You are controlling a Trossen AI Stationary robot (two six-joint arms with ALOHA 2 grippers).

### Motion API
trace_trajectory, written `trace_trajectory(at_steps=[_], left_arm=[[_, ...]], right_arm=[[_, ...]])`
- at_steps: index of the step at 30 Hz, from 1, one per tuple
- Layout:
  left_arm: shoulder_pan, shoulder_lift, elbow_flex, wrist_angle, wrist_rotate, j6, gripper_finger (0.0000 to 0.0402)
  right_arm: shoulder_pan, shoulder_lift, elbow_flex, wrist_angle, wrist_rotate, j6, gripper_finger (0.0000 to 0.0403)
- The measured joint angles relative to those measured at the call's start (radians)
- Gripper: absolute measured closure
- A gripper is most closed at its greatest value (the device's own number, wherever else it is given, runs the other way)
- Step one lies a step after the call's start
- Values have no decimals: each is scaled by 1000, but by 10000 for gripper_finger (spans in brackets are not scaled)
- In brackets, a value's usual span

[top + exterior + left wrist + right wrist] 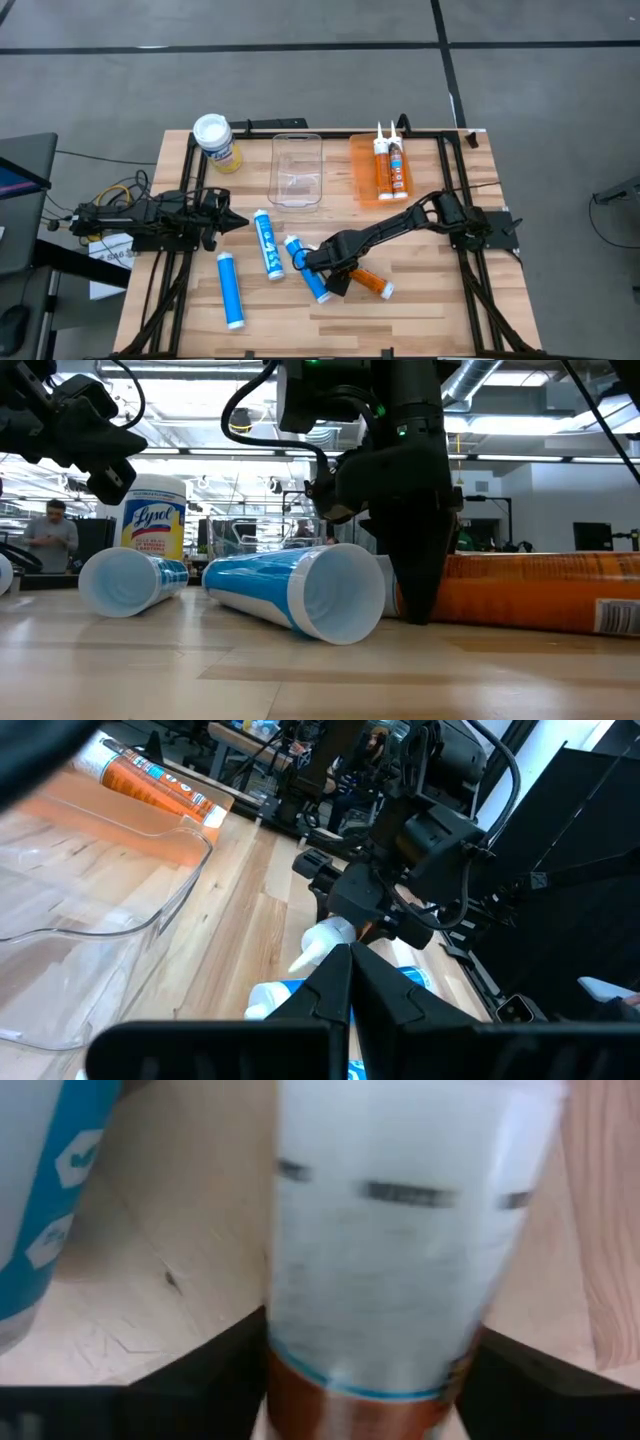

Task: Pick & place silicon tubes, Sealant and Lysol wipes
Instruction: Put the orange sealant into the orange bin

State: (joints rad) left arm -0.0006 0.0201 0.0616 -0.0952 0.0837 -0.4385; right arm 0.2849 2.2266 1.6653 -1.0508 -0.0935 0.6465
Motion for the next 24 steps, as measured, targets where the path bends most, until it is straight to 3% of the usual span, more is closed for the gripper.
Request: trace_trajectory(at_steps=[4,17,24], left_arm=[[0,0,0,0,0,0,402],[0,0,0,0,0,4,402],[0,0,0,0,0,4,402]], right_arm=[[-4,-28,-6,-26,12,8,210],[-19,-280,-4,-72,28,178,210],[-54,-456,-2,-152,123,328,211]])
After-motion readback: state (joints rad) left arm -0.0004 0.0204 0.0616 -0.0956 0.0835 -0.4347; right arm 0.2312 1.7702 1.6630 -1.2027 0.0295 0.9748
